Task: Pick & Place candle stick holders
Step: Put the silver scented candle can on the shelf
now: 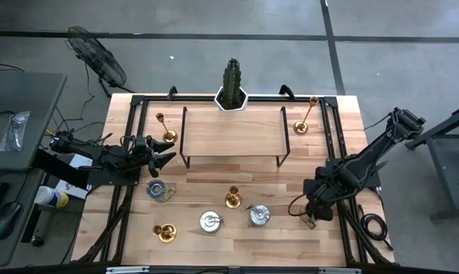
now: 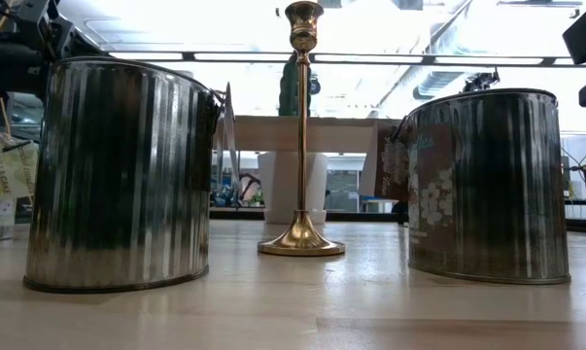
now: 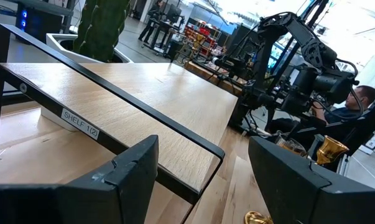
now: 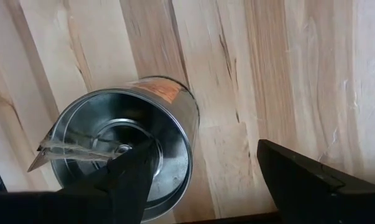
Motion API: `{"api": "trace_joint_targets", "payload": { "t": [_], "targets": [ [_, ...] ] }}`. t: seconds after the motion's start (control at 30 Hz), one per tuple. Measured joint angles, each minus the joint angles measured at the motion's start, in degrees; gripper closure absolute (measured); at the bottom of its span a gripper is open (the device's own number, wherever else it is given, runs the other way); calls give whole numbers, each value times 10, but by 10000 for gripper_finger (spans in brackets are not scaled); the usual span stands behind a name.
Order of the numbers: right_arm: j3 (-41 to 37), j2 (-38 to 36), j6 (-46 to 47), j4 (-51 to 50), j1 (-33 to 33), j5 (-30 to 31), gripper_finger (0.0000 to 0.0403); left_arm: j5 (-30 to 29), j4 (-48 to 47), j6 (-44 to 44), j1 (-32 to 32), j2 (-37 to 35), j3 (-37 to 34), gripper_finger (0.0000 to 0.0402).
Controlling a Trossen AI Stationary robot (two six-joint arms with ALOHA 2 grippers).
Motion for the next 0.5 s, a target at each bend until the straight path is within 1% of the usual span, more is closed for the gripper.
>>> {"api": "trace_joint_targets", "payload": {
  "t": [0.27, 0.37, 0.5],
  "targets": [
    [-1, 2, -1, -3, -2, 10, 131, 0, 0, 0, 0, 0, 0, 156],
    [0, 9, -1, -3, -2, 10, 147, 0, 0, 0, 0, 0, 0, 156],
    [0, 17, -1, -2, -3, 5, 177, 0, 0, 0, 0, 0, 0, 156]
  ]
}}
